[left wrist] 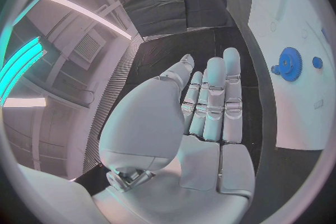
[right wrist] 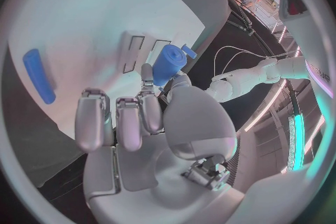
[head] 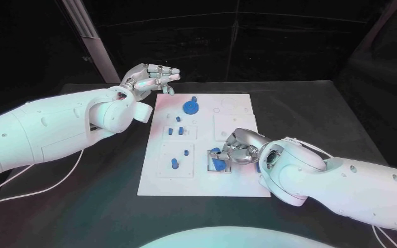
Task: Assemble the parts on the task board
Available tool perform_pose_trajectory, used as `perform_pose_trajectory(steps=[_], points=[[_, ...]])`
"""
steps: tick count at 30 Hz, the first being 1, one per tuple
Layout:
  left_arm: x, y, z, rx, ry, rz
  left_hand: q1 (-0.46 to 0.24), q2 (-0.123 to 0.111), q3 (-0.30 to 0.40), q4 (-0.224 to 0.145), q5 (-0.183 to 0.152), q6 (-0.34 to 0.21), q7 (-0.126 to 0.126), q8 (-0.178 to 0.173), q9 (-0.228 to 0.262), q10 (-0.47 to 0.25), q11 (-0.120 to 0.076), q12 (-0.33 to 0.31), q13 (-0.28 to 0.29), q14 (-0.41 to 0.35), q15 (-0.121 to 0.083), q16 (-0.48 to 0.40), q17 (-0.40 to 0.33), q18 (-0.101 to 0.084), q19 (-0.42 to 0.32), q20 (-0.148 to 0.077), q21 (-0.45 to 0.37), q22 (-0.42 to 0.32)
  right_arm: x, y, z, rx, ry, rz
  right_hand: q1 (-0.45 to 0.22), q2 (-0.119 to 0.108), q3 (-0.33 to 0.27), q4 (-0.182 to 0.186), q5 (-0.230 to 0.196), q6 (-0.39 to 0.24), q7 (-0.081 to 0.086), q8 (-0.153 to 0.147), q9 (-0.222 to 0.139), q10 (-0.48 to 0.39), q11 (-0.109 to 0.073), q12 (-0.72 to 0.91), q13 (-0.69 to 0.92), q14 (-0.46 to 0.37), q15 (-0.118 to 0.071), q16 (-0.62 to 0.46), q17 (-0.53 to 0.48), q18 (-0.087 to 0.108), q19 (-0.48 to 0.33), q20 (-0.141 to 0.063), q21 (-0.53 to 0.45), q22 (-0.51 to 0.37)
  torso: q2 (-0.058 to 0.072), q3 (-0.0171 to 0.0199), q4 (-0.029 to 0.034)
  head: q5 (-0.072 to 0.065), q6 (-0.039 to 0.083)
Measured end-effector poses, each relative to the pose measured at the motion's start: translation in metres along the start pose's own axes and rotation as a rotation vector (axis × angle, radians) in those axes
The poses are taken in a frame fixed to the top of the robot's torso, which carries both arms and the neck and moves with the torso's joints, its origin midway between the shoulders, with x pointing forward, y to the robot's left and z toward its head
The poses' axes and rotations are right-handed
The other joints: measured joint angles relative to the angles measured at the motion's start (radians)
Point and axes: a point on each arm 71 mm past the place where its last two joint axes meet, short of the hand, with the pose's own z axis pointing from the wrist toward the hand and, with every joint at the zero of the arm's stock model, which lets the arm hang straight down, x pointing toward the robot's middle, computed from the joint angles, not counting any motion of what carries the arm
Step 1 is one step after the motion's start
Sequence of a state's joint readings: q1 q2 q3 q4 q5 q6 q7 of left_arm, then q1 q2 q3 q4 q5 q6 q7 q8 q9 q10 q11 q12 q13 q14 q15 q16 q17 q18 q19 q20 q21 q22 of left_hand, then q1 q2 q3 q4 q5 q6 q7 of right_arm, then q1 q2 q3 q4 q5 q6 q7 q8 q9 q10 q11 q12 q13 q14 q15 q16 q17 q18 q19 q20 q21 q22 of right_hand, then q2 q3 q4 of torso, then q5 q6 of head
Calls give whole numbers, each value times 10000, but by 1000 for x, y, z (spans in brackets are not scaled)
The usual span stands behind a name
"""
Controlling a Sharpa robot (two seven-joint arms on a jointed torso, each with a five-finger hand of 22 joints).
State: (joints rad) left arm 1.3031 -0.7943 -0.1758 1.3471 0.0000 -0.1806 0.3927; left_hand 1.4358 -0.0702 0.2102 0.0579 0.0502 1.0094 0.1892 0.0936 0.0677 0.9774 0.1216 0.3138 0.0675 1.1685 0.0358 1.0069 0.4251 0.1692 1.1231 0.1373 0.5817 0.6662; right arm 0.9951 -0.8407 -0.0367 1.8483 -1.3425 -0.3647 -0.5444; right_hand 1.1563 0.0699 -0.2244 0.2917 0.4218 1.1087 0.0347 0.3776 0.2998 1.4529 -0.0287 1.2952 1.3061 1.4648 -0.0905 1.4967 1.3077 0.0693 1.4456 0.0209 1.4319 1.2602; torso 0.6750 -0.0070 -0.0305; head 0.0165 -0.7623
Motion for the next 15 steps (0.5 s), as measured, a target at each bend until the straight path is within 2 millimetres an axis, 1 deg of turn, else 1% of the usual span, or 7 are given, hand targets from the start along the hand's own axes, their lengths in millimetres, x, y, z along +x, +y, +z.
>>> perform_pose_trajectory(steps=[2, 4, 6, 10, 11, 13, 15], points=[[1, 0, 0, 0, 20, -5, 0, 0, 0, 0, 0, 0, 0, 0, 0, 0, 0, 0, 0, 0, 0, 0, 0, 0, 0, 0, 0, 0, 1, 1, 2, 31, 53, 8, -93, -15, -80, 2, -96, 54, -52, -13, 38, -1, -1, -22, 6, 2, -30, 0, 0, 0, 0, 0, 0, 0, 2, 4, -2, 19, -3], [2, 0, 1, -1, 36, -9, 0, 0, 0, 0, 0, 0, 0, 0, 0, 0, 0, 0, 0, 0, 0, 0, 0, 0, 0, 0, 0, 0, 2, 2, 3, 93, 87, -4, -175, -11, -147, -16, -161, 33, -32, -37, 44, -1, -1, -39, 5, 1, -31, 0, 0, 0, 0, 0, 0, 0, 6, 5, -8, 44, -7], [2, 0, 1, -4, 40, -10, 0, 0, 0, 0, 0, 0, 0, 0, 0, 0, 0, 0, 0, 0, 0, 0, 0, 0, 0, 0, 0, 1, 2, 1, 4, 163, 105, -21, -320, -46, -270, -6, -436, 29, -28, -36, 56, -1, -1, -98, -3, 1, -31, 0, 0, 0, 0, 0, 0, 0, 6, 7, -15, 72, -16], [2, 0, 1, -9, 42, -10, 0, 0, 0, 0, 0, 0, 0, 0, 0, 0, 0, 0, 1, 0, 0, 0, 1, 0, 0, 0, 0, 1, 3, 1, 5, 271, 130, -132, -977, -179, -686, -4, -2042, -12, 13, -149, 123, -2, 0, -291, -93, 1, -31, -16, 0, 1, 0, 1, 0, -1, 6, 13, -23, 103, -35], [2, 0, 1, -10, 41, -10, 0, 0, 0, 0, 0, 0, 0, 0, 0, 0, 0, 0, 1, 0, 0, 0, 1, 0, 0, 0, 0, 1, 3, 2, 5, 279, 130, -177, -1235, -303, -749, 17, -2516, -19, 20, -150, 139, -2, 0, -353, -115, 1, -31, -52, 0, 1, 0, 0, 0, -5, 6, 15, -25, 104, -38], [2, 0, 1, -14, 40, -9, 0, 0, 0, 0, 0, 0, 0, 0, 0, 0, 0, 0, 1, 0, 0, 0, 1, -1, 0, 0, 0, 1, 3, 2, 5, 290, 115, -299, -1717, -602, -601, 45, -3135, -19, 20, -226, 182, -9, 7, -486, -176, 1, -31, -77, -1, 1, 0, 0, 0, -27, 6, 16, -26, 104, -48], [2, 0, 1, -16, 36, -8, 0, 0, 0, 0, 0, 0, 0, 0, 0, 0, 0, 0, 1, 0, 0, 0, 1, 0, 0, 0, 0, 1, 3, 2, 5, 304, 87, -421, -2194, -1079, -127, 47, -3524, -73, 73, -242, 236, -101, 17, -618, -243, 1, -31, -141, -1, 1, 0, 1, 0, -57, 3, 17, -29, 105, -56]])
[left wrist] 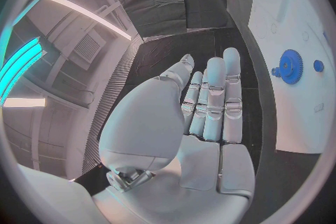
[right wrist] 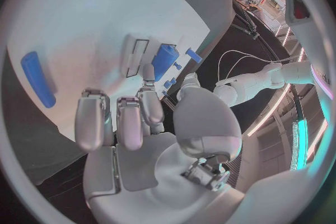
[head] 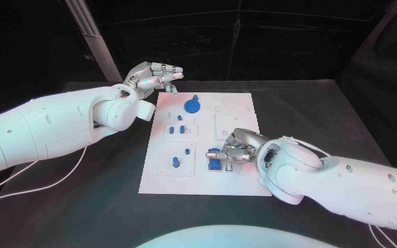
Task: Assemble the parts on the task board
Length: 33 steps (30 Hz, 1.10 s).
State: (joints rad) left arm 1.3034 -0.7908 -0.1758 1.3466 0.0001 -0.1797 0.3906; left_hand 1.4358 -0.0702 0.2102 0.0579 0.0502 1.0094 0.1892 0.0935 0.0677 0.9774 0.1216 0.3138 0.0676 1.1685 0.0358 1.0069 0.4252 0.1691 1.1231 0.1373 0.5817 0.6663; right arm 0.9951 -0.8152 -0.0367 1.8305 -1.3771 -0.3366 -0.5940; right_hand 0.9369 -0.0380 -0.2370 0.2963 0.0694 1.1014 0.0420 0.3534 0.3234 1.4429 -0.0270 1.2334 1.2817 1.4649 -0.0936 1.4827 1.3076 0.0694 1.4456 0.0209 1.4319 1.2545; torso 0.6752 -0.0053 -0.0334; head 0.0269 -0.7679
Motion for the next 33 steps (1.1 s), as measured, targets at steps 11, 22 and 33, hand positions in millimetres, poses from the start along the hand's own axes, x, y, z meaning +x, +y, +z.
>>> perform_pose_trajectory(steps=[11, 22, 33], points=[[-1, 0, 0, -15, -14, 5, 0, 0, 0, 0, 0, 0, 0, 0, 0, 0, 0, 0, 1, 0, 0, 0, 0, 0, 0, 0, 0, 1, -3, 0, -3, -95, -259, -735, 1297, -194, 982, -464, 748, 0, 0, -52, 166, -15, -16, -77, 9, 0, 1, -16, -1, 0, 0, 0, -37, -33, -8, 11, -9, -23, -19], [-2, 0, 0, -26, -35, 14, 0, 0, 0, 0, 0, 0, 0, 0, 0, 0, 0, 0, 1, 0, 0, 0, 1, 0, 0, 0, 0, 1, -5, -2, -8, -331, -324, -1071, 2794, -65, 1123, -1205, 959, 0, 0, -89, 238, -15, -15, -77, 92, 0, 2, -16, -1, 1, 0, 1, -37, 45, -15, 10, -10, -46, 0], [-2, 0, 0, -30, -48, 19, 0, 0, 0, 0, 0, 0, 0, 0, 0, 0, 0, 0, 1, 0, 0, 0, 1, -1, 0, 0, 0, -7, -4, 1, -8, -534, -266, -1103, 2793, -64, 1034, -1115, 959, 0, 0, -88, 253, -14, -15, -76, 112, 1, 3, -16, -1, 1, 0, 1, -37, 64, -8, 0, -4, -84, 32]])
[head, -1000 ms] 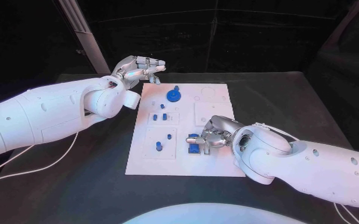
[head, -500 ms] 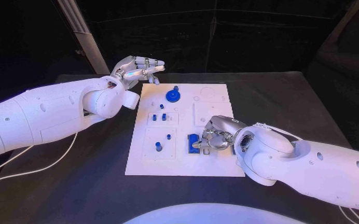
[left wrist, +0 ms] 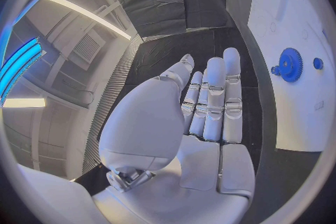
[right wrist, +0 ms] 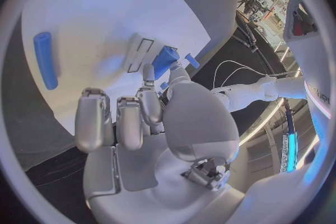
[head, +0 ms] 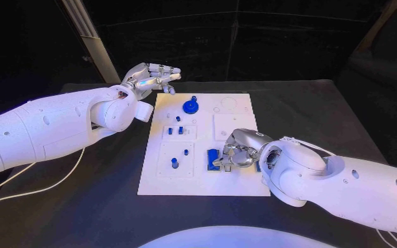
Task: Assemble the parts on the task board
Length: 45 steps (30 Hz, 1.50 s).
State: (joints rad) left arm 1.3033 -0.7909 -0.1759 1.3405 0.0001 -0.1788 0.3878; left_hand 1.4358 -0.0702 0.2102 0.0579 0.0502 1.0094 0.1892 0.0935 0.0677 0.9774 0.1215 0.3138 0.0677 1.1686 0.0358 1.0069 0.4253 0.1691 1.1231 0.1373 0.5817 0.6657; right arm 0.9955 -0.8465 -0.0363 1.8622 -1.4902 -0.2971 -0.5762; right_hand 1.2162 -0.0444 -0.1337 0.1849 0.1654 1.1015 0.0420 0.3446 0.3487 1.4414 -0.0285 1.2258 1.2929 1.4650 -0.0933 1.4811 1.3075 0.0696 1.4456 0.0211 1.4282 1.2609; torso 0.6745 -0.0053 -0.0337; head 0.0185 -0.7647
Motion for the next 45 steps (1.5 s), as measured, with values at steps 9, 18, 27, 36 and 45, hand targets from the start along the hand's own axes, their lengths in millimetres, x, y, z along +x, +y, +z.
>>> perform_pose_trajectory(steps=[9, 18, 27, 36, 45], points=[[-1, 0, -1, -7, -26, 5, 0, 0, 69, -13, 0, 0, 0, 0, 0, 0, 0, 66, 0, 0, 0, 0, -23, 0, 0, 0, 0, -12, 0, -1, -1, -165, 30, 82, -401, 107, -424, 424, -181, 0, 0, -38, 62, 0, 0, 0, 55, 0, 1, 0, 0, 0, 0, 0, 0, 54, 5, 0, 3, 56, -32], [-3, 0, -1, -12, -60, 14, 0, 0, 69, -13, 0, 0, 0, 0, 0, 0, 0, 66, 0, 0, 0, 0, -23, 0, 0, 0, 0, -11, 2, -1, -1, -317, 365, 44, -54, 239, -476, 393, -397, 0, 0, -38, 117, 0, 0, 1, 75, 1, 1, 0, 0, 0, 0, 0, 0, 79, 5, 1, 3, 68, -57], [-4, 0, -2, -15, -81, 18, 0, 0, 69, -13, 0, 0, 0, 0, 0, 0, 0, 66, 0, 0, 0, 0, -23, 0, 0, 0, 0, -10, 3, 0, 2, -357, 493, -4, 67, 361, -475, 338, -281, 31, 31, -38, 146, 0, 0, 1, 94, 1, 2, 0, -1, 0, 0, 0, 0, 101, 5, 1, 13, 110, -105], [-4, 0, -2, -16, -83, 18, 0, 0, 68, -13, 0, 0, 0, 0, 0, 0, 0, 67, 1, 0, 0, 0, -22, 1, 0, 0, 0, -10, 3, -5, 5, -147, 452, -58, 141, 435, -475, 338, -226, 68, -5, -38, 176, 0, 1, 4, 132, 1, 2, 0, 0, 1, 0, 0, 0, 121, 6, -1, 8, 125, -133], [-5, 0, -2, -18, -92, 20, 0, 0, 68, -13, 0, 0, 0, 0, 0, -24, 25, 66, 1, 0, 0, 0, -22, 0, 0, 0, 0, -9, 2, -9, 3, -52, 438, -62, 132, 426, -732, 349, -164, 27, 36, -109, 185, 0, 1, -71, 105, 1, 2, 0, -1, 0, 0, 1, 0, 87, 1, 0, 0, 125, -143]])
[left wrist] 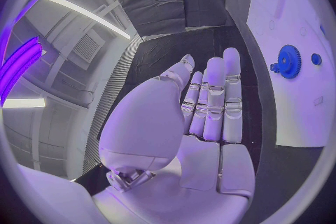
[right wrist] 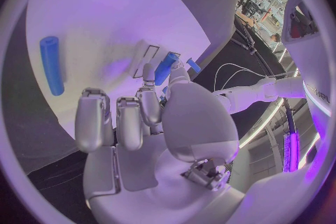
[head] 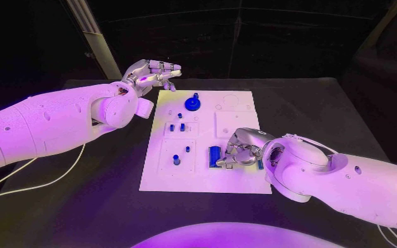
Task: Assemble the parts on the task board
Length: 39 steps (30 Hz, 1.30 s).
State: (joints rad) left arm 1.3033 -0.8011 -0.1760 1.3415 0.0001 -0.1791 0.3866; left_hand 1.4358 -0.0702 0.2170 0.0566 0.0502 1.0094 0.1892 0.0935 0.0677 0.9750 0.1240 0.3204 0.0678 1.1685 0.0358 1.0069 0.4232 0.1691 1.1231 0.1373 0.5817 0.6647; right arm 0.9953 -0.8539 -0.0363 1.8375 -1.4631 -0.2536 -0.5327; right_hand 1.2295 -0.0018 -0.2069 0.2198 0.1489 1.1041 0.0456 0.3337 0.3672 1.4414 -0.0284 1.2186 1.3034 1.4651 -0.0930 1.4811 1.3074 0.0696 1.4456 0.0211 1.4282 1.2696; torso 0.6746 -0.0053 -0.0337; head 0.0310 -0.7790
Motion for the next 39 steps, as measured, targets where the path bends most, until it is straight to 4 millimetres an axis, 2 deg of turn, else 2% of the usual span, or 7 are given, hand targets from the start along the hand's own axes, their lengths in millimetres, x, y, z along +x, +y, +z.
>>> perform_pose_trajectory(steps=[5, 8, 12, 16, 22, 29, 39], points=[[-1, 0, -1, -4, -16, 2, 0, 0, 0, 0, 0, 0, 0, 0, 0, -13, 13, 0, 0, 0, 0, 0, -9, 0, 0, 0, 0, -8, -3, -6, -6, -104, -81, 147, -139, -139, -212, 155, -61, -468, 207, -239, -58, -49, 92, -78, -50, 1, 75, -37, 0, 1, 0, 0, 0, -29, -10, -1, -1, -1, 33], [-2, 0, -1, -8, -41, 7, 0, 0, 0, 0, 0, 0, 0, 0, 0, -13, 13, 0, 0, 0, 0, 0, -8, 0, 0, 0, 0, -8, -7, -16, -13, -170, -279, 344, -133, -132, -212, 165, -27, -541, 223, -289, -58, -92, 134, -167, -89, 1, 75, -70, 0, 1, -40, 40, 0, -55, -16, -5, -12, -3, 73], [-3, 0, -2, -13, -51, 6, 0, 0, 0, 0, 0, 0, 0, 0, 0, -13, 13, 0, 0, 0, 0, 0, -8, 0, 0, 0, 0, -7, -15, -31, -25, -211, -706, 662, 165, 159, -117, 120, 478, -776, 322, -494, -108, -213, 254, -338, -180, 0, 146, -153, 0, 1, -57, 64, 0, -84, -29, -6, -53, -3, 109], [-2, 0, -2, -15, -28, -3, 0, 0, 0, 0, 0, 0, 0, 0, 0, -13, 13, 0, 0, 0, 0, 0, -8, 0, 0, 0, 0, -7, -24, -51, -38, -12, -1144, 853, 329, 195, -117, 112, 630, -777, 322, -499, -108, -212, 252, -355, -214, 36, 181, -153, 0, 0, -55, 130, 0, -84, -54, -6, -100, -2, 118], [-1, 0, -3, -18, -1, -15, 0, 0, 0, 0, 0, 0, 0, 0, 0, -13, 13, 0, 0, 0, 0, 0, -7, 0, 0, 0, 0, -7, -32, -72, -53, 482, -1453, 629, 393, 181, -188, 46, 814, -777, 323, -551, -107, -247, 287, -513, -314, 0, 217, -274, -1, 0, -88, 162, -61, -155, -81, -15, -148, -146, 126], [0, 0, -2, -27, 29, -19, 0, 0, 0, 0, 0, 0, 0, 0, 0, -13, 13, 0, 0, 0, 0, 0, -7, 0, 0, 0, 0, -6, -33, -79, -57, 926, -1338, -358, 392, 180, -349, 207, 929, -648, 299, -551, -62, -247, 286, -502, -268, -1, 217, -288, -1, 1, -89, 164, -73, -113, -90, -15, -190, -290, 142], [1, 2, -3, -63, 54, -13, 0, 0, -1, 0, 0, 0, 0, 0, 0, -12, 12, 0, 0, 0, 0, 0, -7, 0, 0, 0, 0, -6, -27, -83, -50, 1528, -602, -1568, 257, 45, -558, 417, 844, -579, 231, -497, 55, -247, 286, -465, -265, -1, 217, -288, -1, 0, -89, 163, -73, -84, -92, -24, -168, -371, 113]])
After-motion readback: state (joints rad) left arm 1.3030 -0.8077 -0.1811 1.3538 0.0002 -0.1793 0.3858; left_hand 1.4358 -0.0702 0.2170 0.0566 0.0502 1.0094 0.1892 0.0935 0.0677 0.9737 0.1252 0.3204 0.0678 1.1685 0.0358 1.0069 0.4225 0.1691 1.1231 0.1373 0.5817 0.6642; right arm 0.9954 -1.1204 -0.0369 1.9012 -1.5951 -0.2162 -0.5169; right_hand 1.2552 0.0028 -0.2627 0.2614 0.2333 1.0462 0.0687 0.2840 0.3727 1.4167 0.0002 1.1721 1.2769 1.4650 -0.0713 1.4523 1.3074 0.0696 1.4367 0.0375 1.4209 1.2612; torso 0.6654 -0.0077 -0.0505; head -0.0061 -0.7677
